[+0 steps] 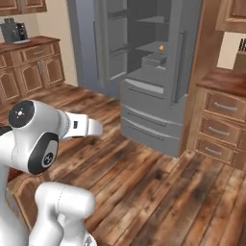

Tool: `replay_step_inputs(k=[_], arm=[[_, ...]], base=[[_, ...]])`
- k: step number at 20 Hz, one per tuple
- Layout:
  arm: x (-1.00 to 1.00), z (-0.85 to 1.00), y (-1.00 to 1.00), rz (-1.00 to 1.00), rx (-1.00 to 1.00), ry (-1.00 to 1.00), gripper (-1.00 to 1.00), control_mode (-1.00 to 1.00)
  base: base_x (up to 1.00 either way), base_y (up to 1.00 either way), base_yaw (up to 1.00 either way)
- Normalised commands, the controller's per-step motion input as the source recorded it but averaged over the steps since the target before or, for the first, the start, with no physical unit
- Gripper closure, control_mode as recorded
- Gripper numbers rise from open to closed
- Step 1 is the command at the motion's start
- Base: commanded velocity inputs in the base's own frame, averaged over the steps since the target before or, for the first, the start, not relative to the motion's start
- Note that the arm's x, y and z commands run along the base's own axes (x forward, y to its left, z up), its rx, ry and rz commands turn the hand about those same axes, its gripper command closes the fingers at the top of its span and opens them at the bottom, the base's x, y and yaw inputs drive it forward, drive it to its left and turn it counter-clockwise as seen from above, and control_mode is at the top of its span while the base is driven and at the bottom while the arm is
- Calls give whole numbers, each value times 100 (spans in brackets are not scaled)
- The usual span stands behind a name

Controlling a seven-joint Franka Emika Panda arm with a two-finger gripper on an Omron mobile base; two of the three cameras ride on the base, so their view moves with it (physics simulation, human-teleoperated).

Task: Retrieve the peach and mango from the fridge and place them into the bowl on the dining table.

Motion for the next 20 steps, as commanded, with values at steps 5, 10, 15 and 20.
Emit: replay_step_inputs(k=[5,10,15,20], arm=[[0,0,0,0,0,0,-100,100],[0,0,0,0,0,0,-100,100],[0,0,0,0,0,0,-100,100],[0,0,0,0,0,0,-100,100]], base=[[100,0,14],[100,0,2],[94,0,0],[85,16,-2]])
